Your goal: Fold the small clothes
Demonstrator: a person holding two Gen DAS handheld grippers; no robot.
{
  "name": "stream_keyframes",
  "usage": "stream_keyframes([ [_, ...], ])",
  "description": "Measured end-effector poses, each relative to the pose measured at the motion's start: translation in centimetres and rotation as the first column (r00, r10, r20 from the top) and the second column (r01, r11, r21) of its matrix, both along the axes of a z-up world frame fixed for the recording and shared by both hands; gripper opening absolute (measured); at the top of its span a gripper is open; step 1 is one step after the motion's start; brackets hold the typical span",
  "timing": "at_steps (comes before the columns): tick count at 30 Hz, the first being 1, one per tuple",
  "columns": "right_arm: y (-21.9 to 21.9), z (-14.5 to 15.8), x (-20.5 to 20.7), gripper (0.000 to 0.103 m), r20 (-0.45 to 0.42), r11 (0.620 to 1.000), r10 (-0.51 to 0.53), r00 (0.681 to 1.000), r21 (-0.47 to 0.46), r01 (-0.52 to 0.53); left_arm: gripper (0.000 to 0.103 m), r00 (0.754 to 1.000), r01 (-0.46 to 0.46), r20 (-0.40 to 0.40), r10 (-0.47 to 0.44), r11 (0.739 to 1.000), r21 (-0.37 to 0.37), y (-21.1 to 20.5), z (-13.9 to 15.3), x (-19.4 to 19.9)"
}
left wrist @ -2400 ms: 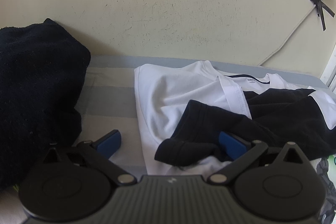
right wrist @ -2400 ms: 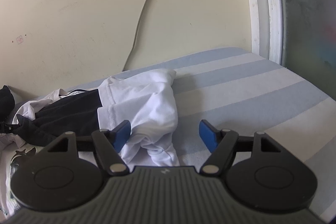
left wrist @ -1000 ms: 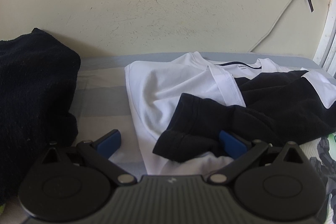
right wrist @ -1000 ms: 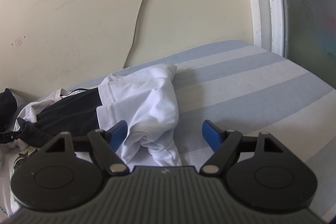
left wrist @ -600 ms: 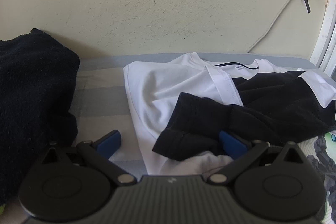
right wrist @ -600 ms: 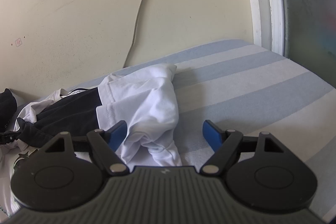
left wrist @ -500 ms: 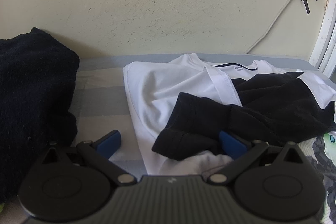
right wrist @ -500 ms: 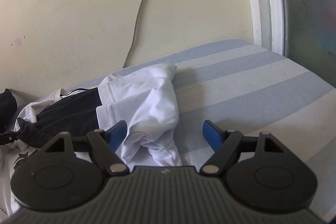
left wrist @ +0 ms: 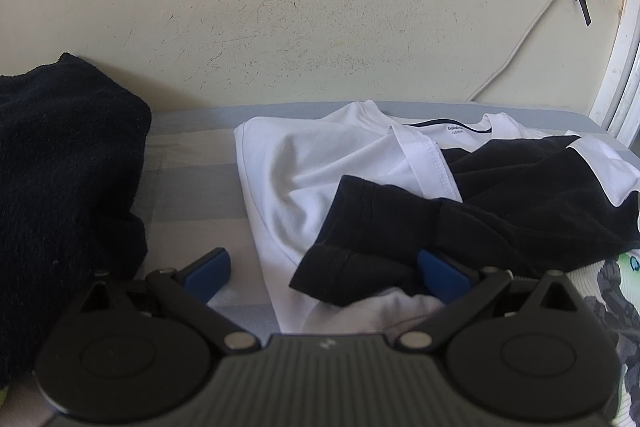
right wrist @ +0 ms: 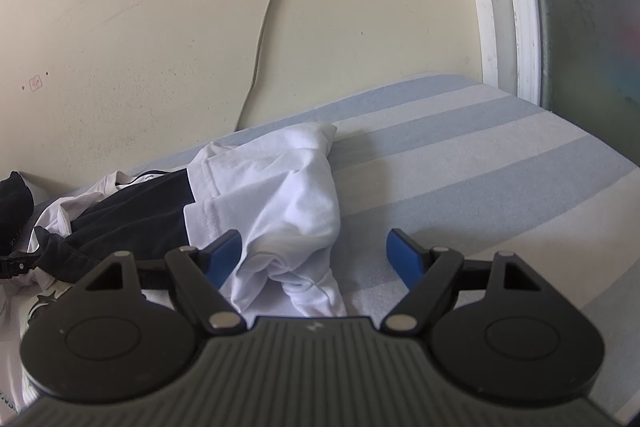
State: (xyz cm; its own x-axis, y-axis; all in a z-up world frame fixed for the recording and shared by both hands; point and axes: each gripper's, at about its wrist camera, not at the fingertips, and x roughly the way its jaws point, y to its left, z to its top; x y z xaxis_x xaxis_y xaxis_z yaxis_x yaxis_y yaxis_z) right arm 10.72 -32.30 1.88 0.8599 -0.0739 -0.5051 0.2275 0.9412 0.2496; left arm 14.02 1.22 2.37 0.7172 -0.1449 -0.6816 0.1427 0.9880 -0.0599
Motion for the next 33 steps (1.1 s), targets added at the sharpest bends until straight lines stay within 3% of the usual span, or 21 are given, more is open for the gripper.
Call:
stream_keyframes([
  [33,-0.23,0.28,-0.41,0.082,0.037,0.999,0.013,0.999,0.038,-0.014,0.103,1.0,-0.008,-0.002,0.008,1.0,-0.011,0.07,0.05,0.14],
])
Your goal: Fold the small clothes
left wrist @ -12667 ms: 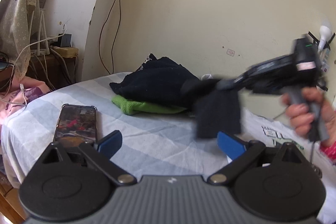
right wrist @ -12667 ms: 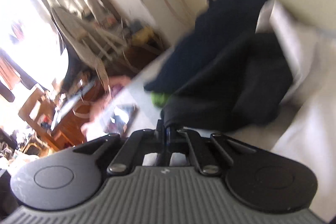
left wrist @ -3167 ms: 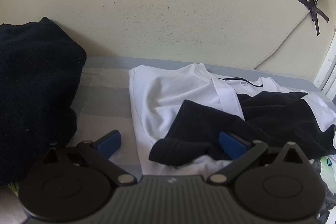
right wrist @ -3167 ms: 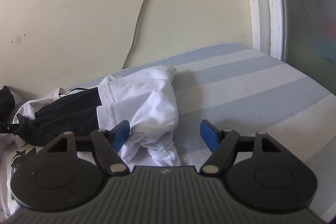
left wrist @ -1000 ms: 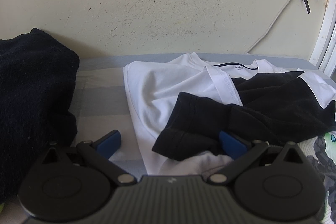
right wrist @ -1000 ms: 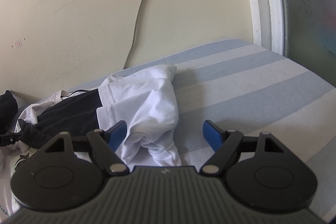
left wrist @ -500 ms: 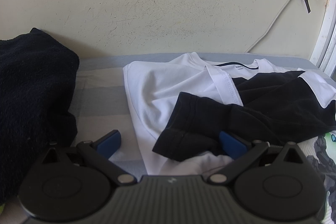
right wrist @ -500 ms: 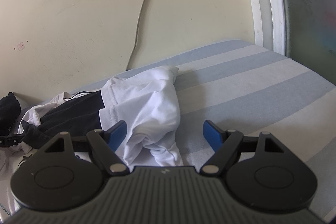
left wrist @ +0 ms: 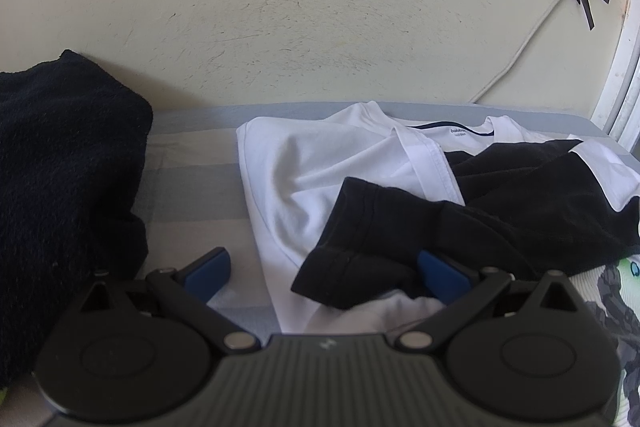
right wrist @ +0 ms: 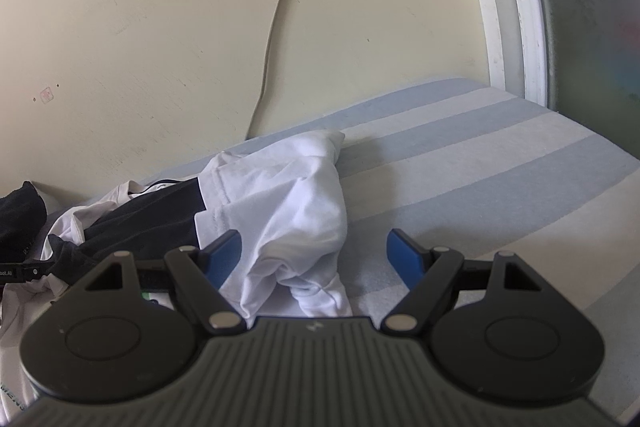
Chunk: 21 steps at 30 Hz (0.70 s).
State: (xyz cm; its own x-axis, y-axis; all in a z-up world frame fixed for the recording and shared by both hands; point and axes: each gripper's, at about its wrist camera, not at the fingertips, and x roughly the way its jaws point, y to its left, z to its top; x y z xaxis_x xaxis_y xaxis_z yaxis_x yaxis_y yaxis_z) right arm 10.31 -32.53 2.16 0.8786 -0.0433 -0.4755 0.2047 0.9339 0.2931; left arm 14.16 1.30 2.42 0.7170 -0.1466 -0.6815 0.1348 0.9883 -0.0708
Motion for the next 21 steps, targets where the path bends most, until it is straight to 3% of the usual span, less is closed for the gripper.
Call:
stream_keyframes([
  [4,-0.1,0.1,-0.1,0.082,0.016,1.0,0.004,1.0,0.011,-0.004,0.103,1.0,-0.014,0.016,0.015,0.999,-0.03,0.5,0.2,-0.4],
  [8,-0.2,0.1,-0.3,0.082,0.032,1.0,0.011,0.999,0.024,-0.011,0.103,0.994,-0.022,0.108,0.027,0.999,-0.045,1.0,1.0,-1.9],
  [12,-0.4,0.2,-0.5,0.083,0.049,0.999,0.014,0.999,0.039,-0.016,0.103,0.981,-0.038,0.191,0.037,0.999,0.004,0.4,1.6,-3.1],
  [18,-0.7,0.3,-0.8,0.083,0.072,0.998,0.018,0.997,0.056,-0.022,0.103,0.975,-0.088,0.21,0.075,0.994,0.057,0.1,2.2,-3.7],
  [21,-0.8,0.3,-0.9,0.084,0.082,0.998,0.021,0.996,0.063,-0.026,0.103,0.986,-0.097,0.132,0.098,0.995,-0.019,1.4,2.5,-4.8],
])
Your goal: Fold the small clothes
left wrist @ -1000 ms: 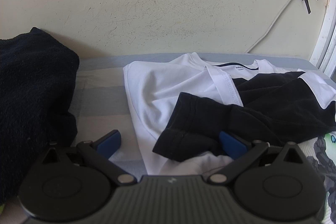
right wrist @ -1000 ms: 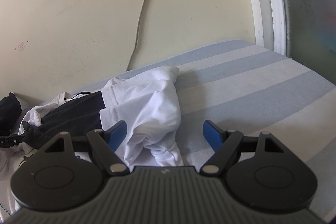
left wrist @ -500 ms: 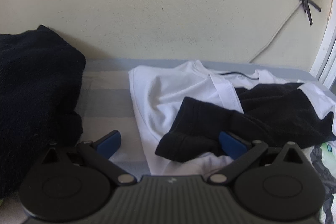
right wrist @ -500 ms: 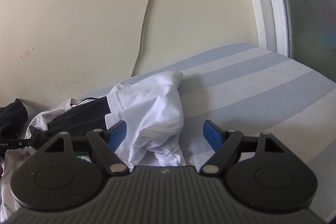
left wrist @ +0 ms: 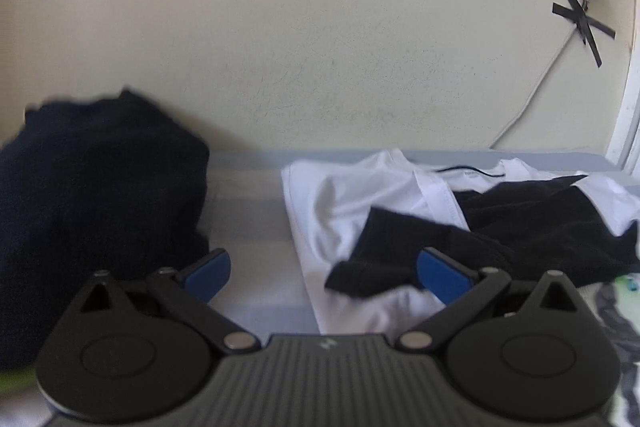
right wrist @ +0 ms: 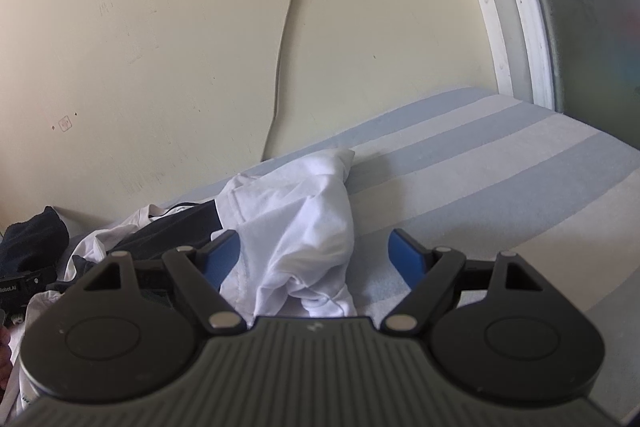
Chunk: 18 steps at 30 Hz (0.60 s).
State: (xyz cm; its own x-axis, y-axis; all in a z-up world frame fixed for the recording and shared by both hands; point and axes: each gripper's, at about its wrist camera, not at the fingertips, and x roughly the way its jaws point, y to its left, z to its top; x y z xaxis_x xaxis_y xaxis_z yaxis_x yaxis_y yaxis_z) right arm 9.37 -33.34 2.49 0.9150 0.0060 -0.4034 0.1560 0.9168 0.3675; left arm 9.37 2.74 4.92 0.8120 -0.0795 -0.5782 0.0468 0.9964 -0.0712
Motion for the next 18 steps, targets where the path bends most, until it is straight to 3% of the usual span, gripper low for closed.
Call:
stream_keyframes([
  [2,-0.1,0.0,-0.1,0.084,0.006,1.0,0.004,1.0,0.007,-0.004,0.103,1.0,0.004,0.024,-0.003,1.0,-0.023,0.6,0.6,-2.4],
  [6,-0.2,0.1,-0.1,0.084,0.013,1.0,0.016,1.0,0.011,-0.016,0.103,0.997,0.022,0.071,-0.023,1.0,0.018,0.6,1.8,-8.6],
  [11,-0.2,0.0,-0.1,0.085,0.013,1.0,0.019,1.0,0.011,-0.019,0.103,0.998,0.051,0.044,-0.051,0.999,-0.012,0.0,1.0,-15.6],
  [18,-0.4,-0.1,0.6,0.085,-0.031,0.999,0.031,0.999,0.021,-0.03,0.103,1.0,0.011,0.021,-0.01,0.998,-0.059,0.6,0.8,-22.5],
])
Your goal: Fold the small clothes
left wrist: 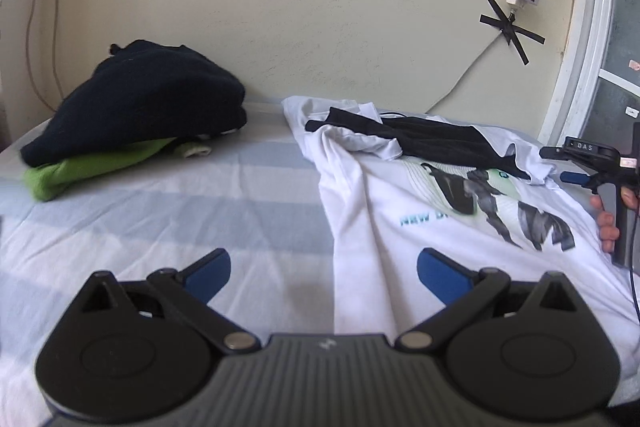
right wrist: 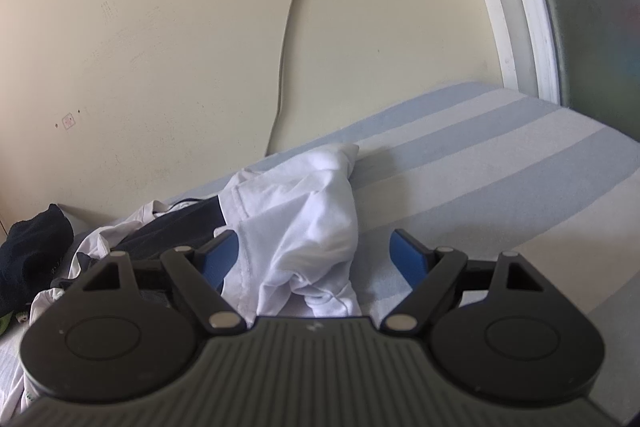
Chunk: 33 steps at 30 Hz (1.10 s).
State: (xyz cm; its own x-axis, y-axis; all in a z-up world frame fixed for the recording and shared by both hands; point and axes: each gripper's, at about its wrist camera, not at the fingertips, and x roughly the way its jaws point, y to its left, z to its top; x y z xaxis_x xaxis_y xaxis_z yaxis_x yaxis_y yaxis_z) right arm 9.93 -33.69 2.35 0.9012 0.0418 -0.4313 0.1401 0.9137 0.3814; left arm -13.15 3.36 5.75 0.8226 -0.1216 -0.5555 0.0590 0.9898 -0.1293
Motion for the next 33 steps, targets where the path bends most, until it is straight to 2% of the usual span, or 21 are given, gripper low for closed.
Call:
stream_keyframes([
  [2,-0.2,0.0,0.1,0.084,-0.026,1.0,0.009,1.0,0.016,-0.009,0.103,1.0,-0.005,-0.004,0.005,1.0,0.017,0.5,0.5,-1.7],
  [4,-0.2,0.6,-0.7,0.07,-0.034,0.999,0.044,0.998,0.028,-0.043,0.103,1.0,-0.002,-0.013,0.003,1.0,0.02,1.1,1.0,-3.4],
  [6,-0.2,1.4,-2.3,0.051,-0.013,0.99,0.126,0.992,0.058,-0.125,0.101,0.999,0.007,-0.032,-0.007,1.0,-0.008,1.7,1.3,-4.8],
  [7,-0.1,1.9,-3.3,0.048,0.0,0.983,0.169,0.986,0.067,-0.168,0.101,0.999,0.013,-0.048,-0.014,1.0,-0.027,2.0,1.3,-5.3],
  [9,0.2,2.8,-5.4,0.039,0.006,0.968,0.245,0.969,0.057,-0.245,0.092,0.996,0.029,-0.086,-0.035,0.997,-0.07,2.2,1.3,-5.8],
  [12,0.7,3.4,-8.5,0.038,-0.03,0.945,0.328,0.944,0.018,-0.328,0.086,0.988,0.084,-0.123,-0.097,0.991,-0.104,1.4,1.0,-6.3],
  [15,0.9,3.2,-11.6,0.039,-0.076,0.922,0.387,0.919,0.004,-0.388,0.078,0.979,0.128,-0.157,-0.133,0.991,-0.039,-0.3,-0.1,-6.3],
  [17,0.8,2.8,-14.0,0.04,-0.107,0.909,0.412,0.905,-0.013,-0.416,0.071,0.968,0.142,-0.204,-0.147,0.989,-0.04,-0.9,-1.1,-5.8],
  [19,0.7,2.4,-16.2,0.04,-0.139,0.905,0.415,0.899,-0.042,-0.424,0.069,0.97,0.139,-0.194,-0.144,0.989,-0.04,-1.0,-1.2,-6.0],
  [20,0.6,2.1,-17.2,0.04,-0.152,0.906,0.409,0.9,-0.051,-0.421,0.063,0.97,0.138,-0.196,-0.145,0.989,-0.047,-0.9,-1.2,-6.0],
  [21,0.3,1.8,-18.1,0.04,-0.162,0.909,0.401,0.902,-0.052,-0.414,0.042,0.97,0.135,-0.196,-0.143,0.989,-0.054,-0.7,-1.1,-6.0],
  [22,0.0,1.6,-19.0,0.041,-0.171,0.914,0.39,0.905,-0.047,-0.403,0.029,0.969,0.132,-0.202,-0.143,0.989,-0.068,-0.5,-1.0,-6.0],
  [23,-0.2,1.3,-19.8,0.046,-0.178,0.92,0.377,0.909,-0.043,-0.39,0.009,0.967,0.129,-0.211,-0.146,0.987,-0.091,-0.1,-1.0,-6.0],
  [24,-0.4,1.1,-20.5,0.052,-0.18,0.926,0.363,0.914,-0.039,-0.376,0.006,0.965,0.122,-0.216,-0.146,0.985,-0.124,0.4,-1.0,-6.0],
  [26,-0.7,0.7,-22.2,0.056,-0.167,0.931,0.354,0.92,-0.026,-0.363,0.005,0.966,0.104,-0.215,-0.14,0.98,-0.171,1.2,-0.7,-6.5],
  [28,-0.3,0.3,-23.1,0.057,-0.161,0.927,0.364,0.917,-0.029,-0.373,0.005,0.97,0.092,-0.202,-0.133,0.975,-0.2,2.2,-0.1,-7.7],
  [31,1.2,-0.4,-23.4,0.057,-0.18,0.908,0.373,0.91,-0.132,-0.398,0.005,0.98,0.037,-0.188,-0.069,0.985,-0.168,3.6,0.5,-9.5],
  [32,1.6,-0.5,-23.5,0.046,-0.18,0.898,0.376,0.909,-0.17,-0.405,0.004,0.981,0.017,-0.189,-0.048,0.987,-0.161,4.0,0.6,-9.7],
  [33,1.8,-0.5,-23.5,0.002,-0.184,0.888,0.388,0.903,-0.186,-0.42,0.004,0.98,0.006,-0.194,-0.04,0.985,-0.174,4.4,0.5,-9.7],
])
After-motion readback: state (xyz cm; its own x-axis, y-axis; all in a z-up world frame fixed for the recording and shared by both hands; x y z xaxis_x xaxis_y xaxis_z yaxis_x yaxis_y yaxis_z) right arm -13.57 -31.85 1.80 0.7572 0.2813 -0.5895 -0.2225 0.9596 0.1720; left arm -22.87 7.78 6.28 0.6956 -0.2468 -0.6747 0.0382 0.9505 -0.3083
